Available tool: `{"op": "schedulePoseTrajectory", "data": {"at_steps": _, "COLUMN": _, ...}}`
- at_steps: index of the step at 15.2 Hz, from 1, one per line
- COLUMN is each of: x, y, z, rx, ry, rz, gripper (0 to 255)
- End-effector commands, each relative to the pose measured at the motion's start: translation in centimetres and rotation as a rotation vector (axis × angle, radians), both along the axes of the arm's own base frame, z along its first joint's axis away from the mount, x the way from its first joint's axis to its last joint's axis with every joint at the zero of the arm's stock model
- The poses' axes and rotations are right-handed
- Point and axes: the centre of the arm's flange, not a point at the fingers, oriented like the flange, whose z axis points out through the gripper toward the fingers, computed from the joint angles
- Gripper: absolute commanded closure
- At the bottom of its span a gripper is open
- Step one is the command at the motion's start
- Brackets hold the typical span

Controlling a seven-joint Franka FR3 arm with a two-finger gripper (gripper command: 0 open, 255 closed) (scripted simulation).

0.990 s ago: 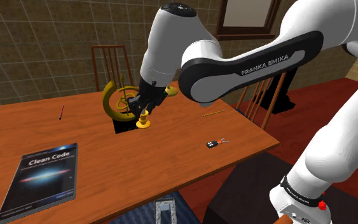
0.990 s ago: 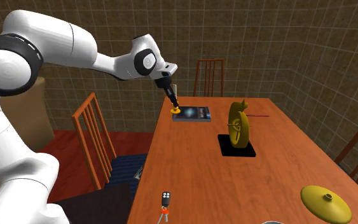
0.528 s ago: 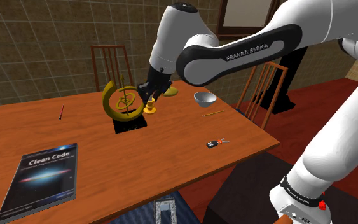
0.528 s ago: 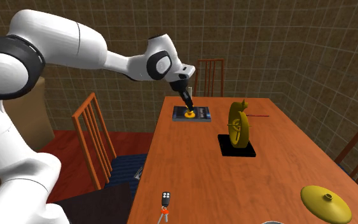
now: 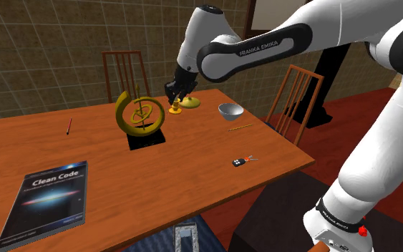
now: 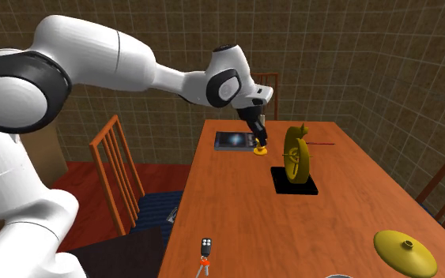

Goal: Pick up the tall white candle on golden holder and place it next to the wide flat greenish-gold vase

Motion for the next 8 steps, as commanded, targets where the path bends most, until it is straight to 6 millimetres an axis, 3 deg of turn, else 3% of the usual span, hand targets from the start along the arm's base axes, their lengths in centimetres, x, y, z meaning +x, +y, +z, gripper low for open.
{"op": "schedulePoseTrajectory", "data": {"at_steps": 1, "x": 1.5, "y": -2.2, "z": 0.1, "rx": -0.001, "ry": 0.0, "rz": 0.001, "gripper": 255}}
{"op": "schedulePoseTrajectory", "data": {"at_steps": 8, "x": 6.8, "y": -9.8, "z": 0.2, "rx": -0.001, "ry": 0.0, "rz": 0.001, "gripper": 255}}
